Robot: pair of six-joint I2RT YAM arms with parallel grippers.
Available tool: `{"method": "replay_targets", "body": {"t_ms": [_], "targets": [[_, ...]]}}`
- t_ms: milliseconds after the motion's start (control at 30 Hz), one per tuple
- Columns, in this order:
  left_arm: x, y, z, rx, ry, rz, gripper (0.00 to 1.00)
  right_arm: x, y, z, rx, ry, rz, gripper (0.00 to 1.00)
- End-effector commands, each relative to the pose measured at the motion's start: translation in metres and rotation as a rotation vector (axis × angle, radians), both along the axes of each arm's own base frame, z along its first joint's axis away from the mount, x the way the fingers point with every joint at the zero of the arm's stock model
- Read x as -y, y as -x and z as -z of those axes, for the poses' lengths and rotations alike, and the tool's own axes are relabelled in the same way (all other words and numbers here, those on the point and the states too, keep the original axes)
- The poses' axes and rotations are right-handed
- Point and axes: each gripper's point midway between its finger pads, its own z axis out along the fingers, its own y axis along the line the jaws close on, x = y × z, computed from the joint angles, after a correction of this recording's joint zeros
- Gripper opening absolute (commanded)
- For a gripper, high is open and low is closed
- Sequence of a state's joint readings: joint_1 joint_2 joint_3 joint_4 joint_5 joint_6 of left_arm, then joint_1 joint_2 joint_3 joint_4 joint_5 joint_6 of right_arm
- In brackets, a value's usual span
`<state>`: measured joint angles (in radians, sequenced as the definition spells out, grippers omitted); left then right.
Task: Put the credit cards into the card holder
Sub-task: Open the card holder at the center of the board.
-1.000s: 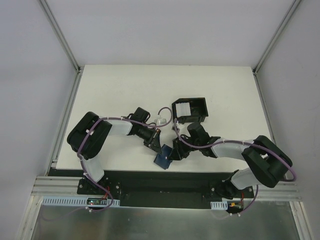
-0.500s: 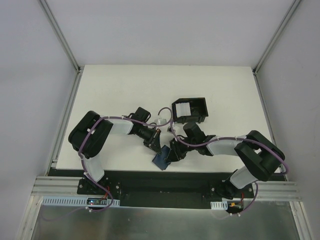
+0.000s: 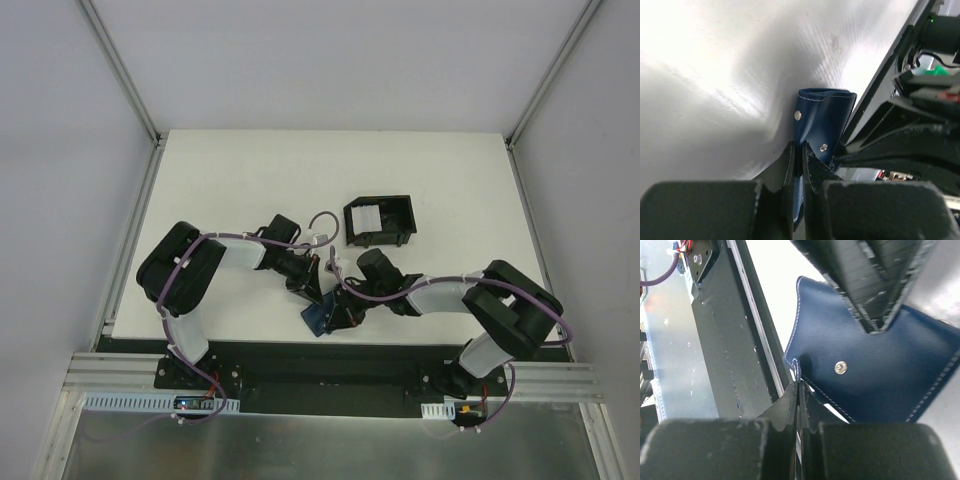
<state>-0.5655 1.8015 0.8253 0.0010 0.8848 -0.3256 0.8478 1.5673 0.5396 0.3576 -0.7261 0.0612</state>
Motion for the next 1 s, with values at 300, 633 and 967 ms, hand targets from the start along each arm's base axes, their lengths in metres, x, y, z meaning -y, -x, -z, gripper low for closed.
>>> {"method": "replay_targets", "body": {"t_ms": [300,633,967], "targets": [[-0.014,-0.036,0.009,0.133,-0.076,-0.168,0.00,0.010,0.030,0.001,-0.004,-0.006,-0.012,0.23],[-0.034,-0.022,0.013,0.119,-0.145,-0.303,0.00,0.008,0.022,-0.004,-0.039,0.022,0.070,0.41],[-0.046,-0.019,0.006,0.136,-0.159,-0.402,0.02,0.032,-0.007,0.009,-0.006,0.219,0.325,0.44]]}}
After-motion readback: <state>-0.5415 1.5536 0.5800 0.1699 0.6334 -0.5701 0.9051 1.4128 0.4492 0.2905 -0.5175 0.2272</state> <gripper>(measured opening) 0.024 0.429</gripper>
